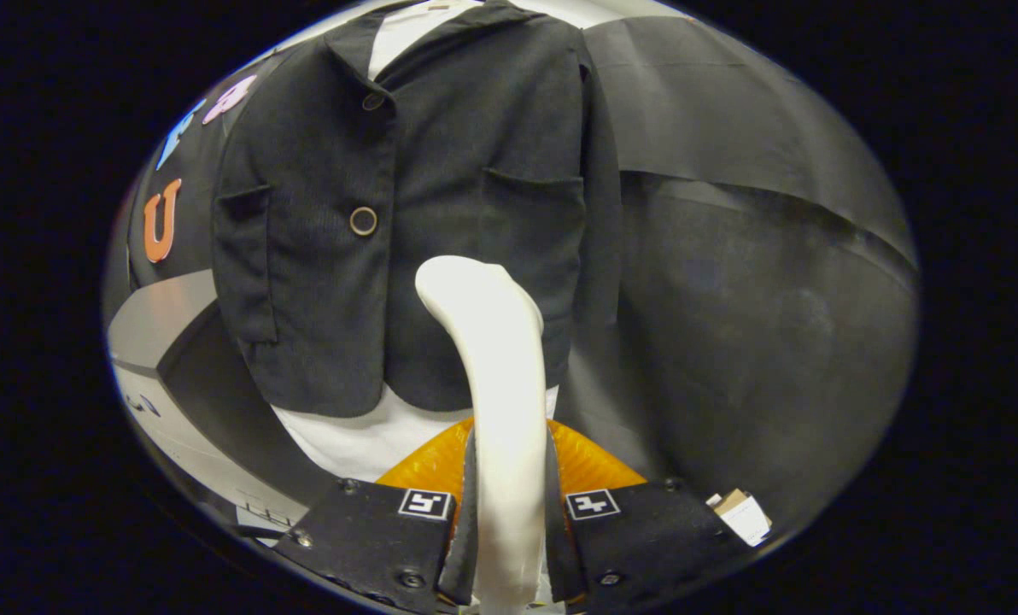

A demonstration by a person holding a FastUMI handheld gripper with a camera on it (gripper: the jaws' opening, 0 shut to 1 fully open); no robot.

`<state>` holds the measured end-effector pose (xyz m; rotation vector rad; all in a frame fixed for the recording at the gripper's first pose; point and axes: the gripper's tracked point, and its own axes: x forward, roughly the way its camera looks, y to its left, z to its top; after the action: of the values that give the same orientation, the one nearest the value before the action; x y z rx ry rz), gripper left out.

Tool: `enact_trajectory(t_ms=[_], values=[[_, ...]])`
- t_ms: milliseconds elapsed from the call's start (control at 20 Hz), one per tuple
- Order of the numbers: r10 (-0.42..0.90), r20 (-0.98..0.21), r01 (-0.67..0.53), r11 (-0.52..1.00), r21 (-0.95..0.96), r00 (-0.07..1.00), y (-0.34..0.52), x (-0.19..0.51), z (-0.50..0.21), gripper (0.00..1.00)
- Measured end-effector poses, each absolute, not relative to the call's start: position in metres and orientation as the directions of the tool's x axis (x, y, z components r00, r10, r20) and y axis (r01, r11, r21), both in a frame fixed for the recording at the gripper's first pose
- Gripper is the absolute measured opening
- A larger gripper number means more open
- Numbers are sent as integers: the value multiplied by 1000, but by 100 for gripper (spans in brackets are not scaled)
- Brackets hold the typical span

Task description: Iron the clothes twice with a garment steamer, once on the left side and once on the right side.

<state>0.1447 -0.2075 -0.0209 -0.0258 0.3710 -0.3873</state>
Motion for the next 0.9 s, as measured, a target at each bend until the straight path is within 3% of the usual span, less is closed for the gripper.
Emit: enact_trajectory(t_ms=[900], values=[[-278,-522,282,957,-74,807,-198,134,-25,36]])
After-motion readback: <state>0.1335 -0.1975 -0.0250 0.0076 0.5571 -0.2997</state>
